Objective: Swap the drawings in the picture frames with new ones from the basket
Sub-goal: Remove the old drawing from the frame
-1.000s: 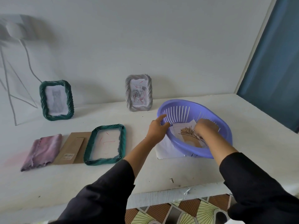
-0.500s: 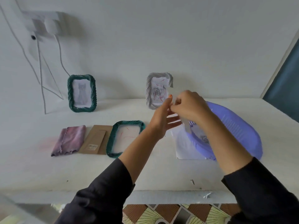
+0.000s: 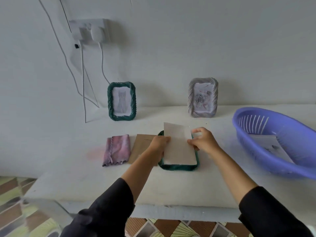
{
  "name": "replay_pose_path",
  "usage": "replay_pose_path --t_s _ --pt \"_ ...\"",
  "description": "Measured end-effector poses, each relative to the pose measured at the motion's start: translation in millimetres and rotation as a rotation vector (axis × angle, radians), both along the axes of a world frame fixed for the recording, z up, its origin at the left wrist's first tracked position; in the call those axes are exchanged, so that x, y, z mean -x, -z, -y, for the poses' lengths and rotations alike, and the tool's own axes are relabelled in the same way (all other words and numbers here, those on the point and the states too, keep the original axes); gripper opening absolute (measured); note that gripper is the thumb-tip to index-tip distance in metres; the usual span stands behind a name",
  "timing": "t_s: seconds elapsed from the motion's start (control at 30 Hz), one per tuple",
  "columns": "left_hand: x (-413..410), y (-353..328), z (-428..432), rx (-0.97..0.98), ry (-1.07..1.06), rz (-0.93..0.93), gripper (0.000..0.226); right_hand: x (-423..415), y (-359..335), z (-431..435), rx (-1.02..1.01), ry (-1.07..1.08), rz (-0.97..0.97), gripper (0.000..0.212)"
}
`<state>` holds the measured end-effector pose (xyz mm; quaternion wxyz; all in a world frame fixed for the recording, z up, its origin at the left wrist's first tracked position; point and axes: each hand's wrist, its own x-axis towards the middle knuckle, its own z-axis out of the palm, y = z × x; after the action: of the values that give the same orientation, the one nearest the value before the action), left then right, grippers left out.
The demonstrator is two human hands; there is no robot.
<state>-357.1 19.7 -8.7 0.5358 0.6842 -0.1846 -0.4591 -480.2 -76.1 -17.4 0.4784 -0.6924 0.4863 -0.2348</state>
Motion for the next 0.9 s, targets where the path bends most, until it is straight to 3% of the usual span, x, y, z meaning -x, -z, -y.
replay_pose_path --t_s 0.1,0.2,0.3,0.43,0.67,0.9 --pt "-15.5 15.0 -2.5 -0.059 -0.029 0.241 0.019 -7.6 12.4 -4.3 0.08 0.065 -0.031 0.038" --pt "-26.9 21.8 -8.2 -0.114 -0.031 0.543 0.036 -6.9 16.4 -4.0 0.188 0.059 -0.108 0.03" --pt "-35.5 23.0 -6.7 -0.158 0.06 0.727 0.044 -8.5 19.0 -1.9 0.273 0.02 -0.181 0.025" --pt "-32.8 23.1 -3.2 -0.184 0.191 0.733 0.054 -10.9 21.8 3.4 0.332 -0.052 -0.228 0.025" --pt "-34.0 21.8 6.9 -0.21 0.214 0.666 0.057 -5.9 32.5 10.8 0.394 -0.103 -0.27 0.033" --pt "-33.7 27.6 13.5 -0.271 0.256 0.759 0.05 5.5 45.6 15.1 0.292 -0.171 -0.266 0.041"
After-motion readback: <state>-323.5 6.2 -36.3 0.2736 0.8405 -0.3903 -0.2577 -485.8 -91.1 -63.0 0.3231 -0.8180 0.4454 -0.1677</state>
